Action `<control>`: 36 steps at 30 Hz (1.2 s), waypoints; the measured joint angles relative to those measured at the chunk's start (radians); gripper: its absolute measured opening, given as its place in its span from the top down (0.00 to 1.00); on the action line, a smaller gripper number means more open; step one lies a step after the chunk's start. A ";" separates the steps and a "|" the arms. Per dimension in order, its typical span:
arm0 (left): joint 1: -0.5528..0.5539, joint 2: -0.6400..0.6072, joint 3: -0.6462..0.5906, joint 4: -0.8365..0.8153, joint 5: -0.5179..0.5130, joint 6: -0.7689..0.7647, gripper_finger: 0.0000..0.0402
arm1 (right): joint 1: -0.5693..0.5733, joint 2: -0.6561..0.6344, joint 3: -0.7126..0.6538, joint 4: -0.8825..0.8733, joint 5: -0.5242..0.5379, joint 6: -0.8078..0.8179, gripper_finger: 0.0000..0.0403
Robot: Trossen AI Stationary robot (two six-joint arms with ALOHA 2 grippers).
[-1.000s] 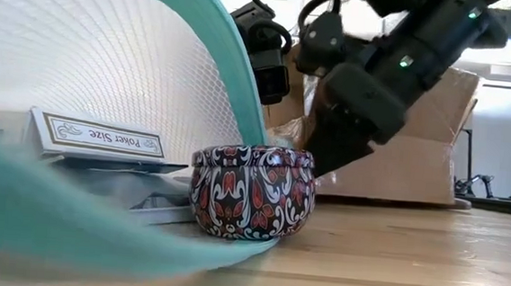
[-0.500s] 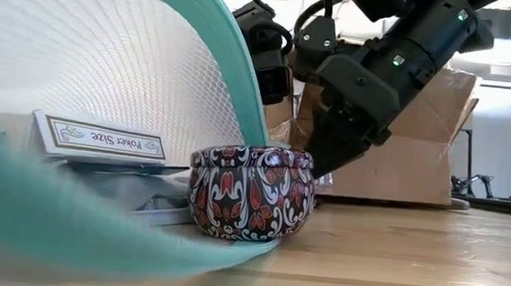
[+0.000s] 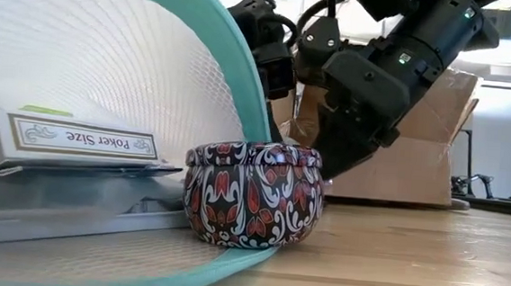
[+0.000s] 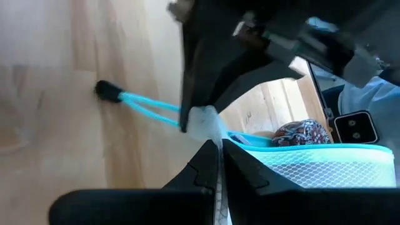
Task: Unpack boxes
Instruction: Close the transparent zip bag
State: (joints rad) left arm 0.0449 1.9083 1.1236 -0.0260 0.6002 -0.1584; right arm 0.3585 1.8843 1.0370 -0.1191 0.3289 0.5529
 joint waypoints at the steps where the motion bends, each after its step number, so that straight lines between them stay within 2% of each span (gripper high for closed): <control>1: -0.007 0.000 0.000 0.008 -0.004 -0.004 1.00 | -0.002 0.000 0.000 -0.001 -0.006 0.000 1.00; 4: -0.034 0.005 0.001 0.048 -0.041 -0.011 0.95 | 0.000 0.001 0.000 -0.007 -0.012 -0.002 1.00; 8: -0.053 0.005 0.002 0.046 -0.126 0.006 0.83 | 0.001 0.002 -0.001 -0.008 -0.028 -0.024 1.00; 14: -0.052 0.005 0.002 0.066 -0.168 0.032 0.70 | 0.004 0.002 -0.001 -0.005 -0.027 -0.028 1.00; 16: -0.054 0.005 0.002 0.059 -0.205 0.040 0.69 | 0.001 0.002 -0.001 -0.005 -0.028 -0.030 1.00; 21: -0.052 0.008 0.002 0.030 -0.216 0.039 0.68 | 0.001 0.002 -0.001 -0.005 -0.036 -0.035 1.00; 30: -0.057 0.125 0.002 0.132 -0.075 -0.074 0.68 | 0.001 0.003 -0.001 -0.006 -0.039 -0.039 1.00; 36: -0.055 0.110 0.001 0.165 -0.068 -0.086 0.68 | 0.001 0.003 -0.001 -0.006 -0.038 -0.038 1.00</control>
State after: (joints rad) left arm -0.0104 2.0180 1.1248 0.1388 0.5323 -0.2440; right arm 0.3595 1.8870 1.0359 -0.1251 0.2913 0.5148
